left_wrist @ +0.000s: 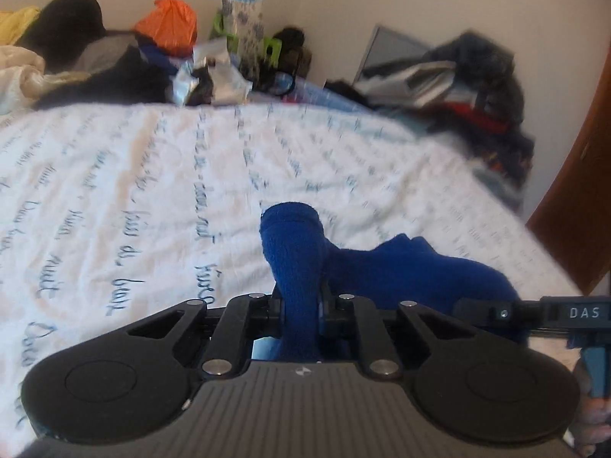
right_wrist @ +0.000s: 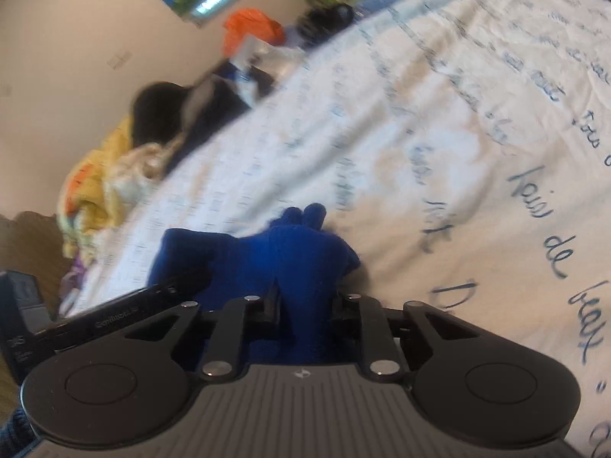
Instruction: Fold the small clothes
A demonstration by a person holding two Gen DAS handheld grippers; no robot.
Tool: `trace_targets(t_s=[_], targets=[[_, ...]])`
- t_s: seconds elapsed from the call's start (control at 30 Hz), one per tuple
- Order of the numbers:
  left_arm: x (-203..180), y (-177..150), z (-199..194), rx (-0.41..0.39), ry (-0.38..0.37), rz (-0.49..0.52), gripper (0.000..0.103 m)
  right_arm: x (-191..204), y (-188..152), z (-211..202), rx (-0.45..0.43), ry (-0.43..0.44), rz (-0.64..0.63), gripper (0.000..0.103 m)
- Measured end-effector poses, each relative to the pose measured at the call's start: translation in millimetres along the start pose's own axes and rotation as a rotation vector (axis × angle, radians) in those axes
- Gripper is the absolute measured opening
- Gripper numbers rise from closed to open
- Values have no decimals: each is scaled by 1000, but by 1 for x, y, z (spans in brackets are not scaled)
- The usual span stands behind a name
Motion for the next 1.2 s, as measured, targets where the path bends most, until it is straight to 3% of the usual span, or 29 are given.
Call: trace_targets(t_s=[0.13, 0.23, 0.3, 0.33, 0.4, 0.43, 0.47, 0.5, 0.53, 0.57, 0.63, 0.67, 0.73, 0.77, 0.8, 0.83, 0.87, 0.97, 1.1, 1.17, 1.2], targets=[[10, 29, -69, -87, -33, -27, 13, 56, 1, -27, -47, 133, 15, 17], [28, 61, -71, -88, 39, 6, 13, 94, 5, -11, -25, 206, 69, 17], [45, 79, -55, -95, 106, 78, 13, 109, 10, 15, -13, 198, 121, 19], [54, 79, -45, -54, 122, 96, 16, 110, 11, 29, 9, 173, 141, 26], [77, 71, -49, 2, 186, 18, 17, 99, 5, 49, 73, 45, 90, 47], [79, 65, -64, -15, 149, -19, 32, 92, 1, 47, 88, -11, 53, 63], [78, 55, -82, -32, 102, -49, 47, 86, -4, 39, 93, -35, 16, 68], [77, 42, -98, -37, 73, -82, 78, 81, -9, 27, 95, -26, -10, 68], [77, 23, -114, -25, 55, -132, 92, 75, -17, 16, 105, -12, -25, 72], [75, 3, -123, 6, 33, -185, 89, 64, -28, 3, 126, -11, -39, 72], [67, -43, -131, 124, -18, -305, 63, 47, -51, -9, 192, -28, -53, 72], [65, -64, -132, 175, -19, -365, 57, 39, -64, -11, 231, -50, -65, 72], [62, -89, -129, 229, -7, -419, 43, 36, -75, -15, 226, -47, -84, 71], [61, -89, -128, 207, 3, -425, 42, 40, -80, -15, 239, -38, -75, 68], [61, -89, -124, 218, 12, -425, 29, 44, -83, -13, 248, -20, -61, 61], [62, -87, -118, 235, 17, -436, 9, 47, -88, -8, 279, -7, -43, 30], [64, -84, -112, 242, 25, -443, 9, 48, -93, -2, 305, -8, -33, 17], [63, -55, -118, 196, 30, -371, 8, 60, -87, 3, 289, 9, -44, 14], [47, -13, -177, 113, -65, -245, 9, 116, -58, -39, 208, 165, -75, 13], [45, -29, -196, 173, -131, -155, 26, 131, -66, -67, 224, 223, -89, 16], [53, -43, -199, 194, -118, -125, 50, 131, -79, -74, 257, 223, -98, 17]])
Point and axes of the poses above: each gripper's, at about its wrist camera, not at the fingertips, and z roughly the way its jaws point, x to its left, y to its top, the point moved 10 cm from there along z, roughly the way its jaws point, and after that the axes turned 12 degrees about -x, right-handed, at the moved point
